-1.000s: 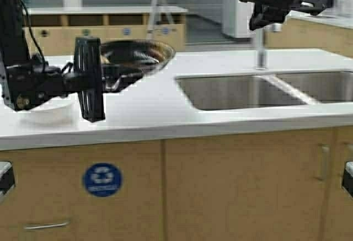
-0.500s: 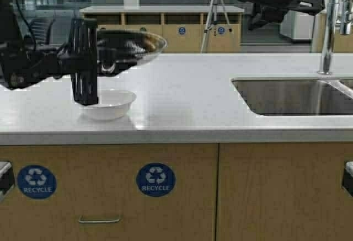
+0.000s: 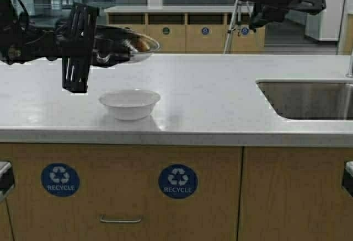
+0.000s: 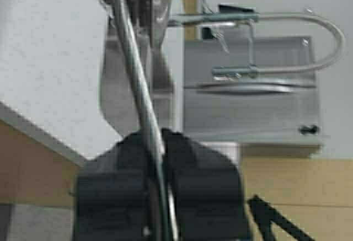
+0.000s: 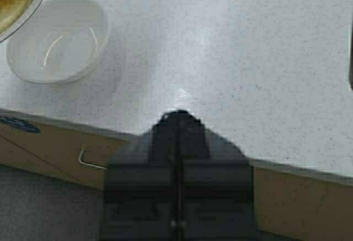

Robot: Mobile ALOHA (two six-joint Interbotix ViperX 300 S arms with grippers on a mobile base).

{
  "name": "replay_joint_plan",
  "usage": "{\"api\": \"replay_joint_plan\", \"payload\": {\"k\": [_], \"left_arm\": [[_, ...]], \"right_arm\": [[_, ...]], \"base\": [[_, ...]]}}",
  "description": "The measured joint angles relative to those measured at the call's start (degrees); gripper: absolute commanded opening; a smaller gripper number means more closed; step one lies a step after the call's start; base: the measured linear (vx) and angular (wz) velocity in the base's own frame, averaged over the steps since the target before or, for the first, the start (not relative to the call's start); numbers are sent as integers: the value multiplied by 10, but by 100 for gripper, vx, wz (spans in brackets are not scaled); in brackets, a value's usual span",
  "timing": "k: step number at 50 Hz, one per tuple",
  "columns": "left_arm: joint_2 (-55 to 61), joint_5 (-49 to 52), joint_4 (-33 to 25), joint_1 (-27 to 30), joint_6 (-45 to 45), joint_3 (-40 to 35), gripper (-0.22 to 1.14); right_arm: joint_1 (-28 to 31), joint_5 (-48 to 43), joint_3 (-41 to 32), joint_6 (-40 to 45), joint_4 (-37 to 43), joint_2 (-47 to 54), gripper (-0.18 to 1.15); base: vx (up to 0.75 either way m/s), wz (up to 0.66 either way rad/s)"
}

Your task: Add oil to the pan and cook the shrimp and serve it

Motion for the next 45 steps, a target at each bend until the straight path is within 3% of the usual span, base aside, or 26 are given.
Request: {"api": "replay_joint_plan", "payload": {"k": [13,26,45], "left_arm": [[0,83,-14,0,88,-11,4],[1,121,-67,0,142,-24,4],[-4,221,-80,-1,250,-60,4]], "right_arm": [[5,-1,0,3,0,1,5],[-3,0,-1,3,0,6,5],[-1,0,-1,3,1,7,5]], "base": [[1,9],[1,2],[0,2]]}}
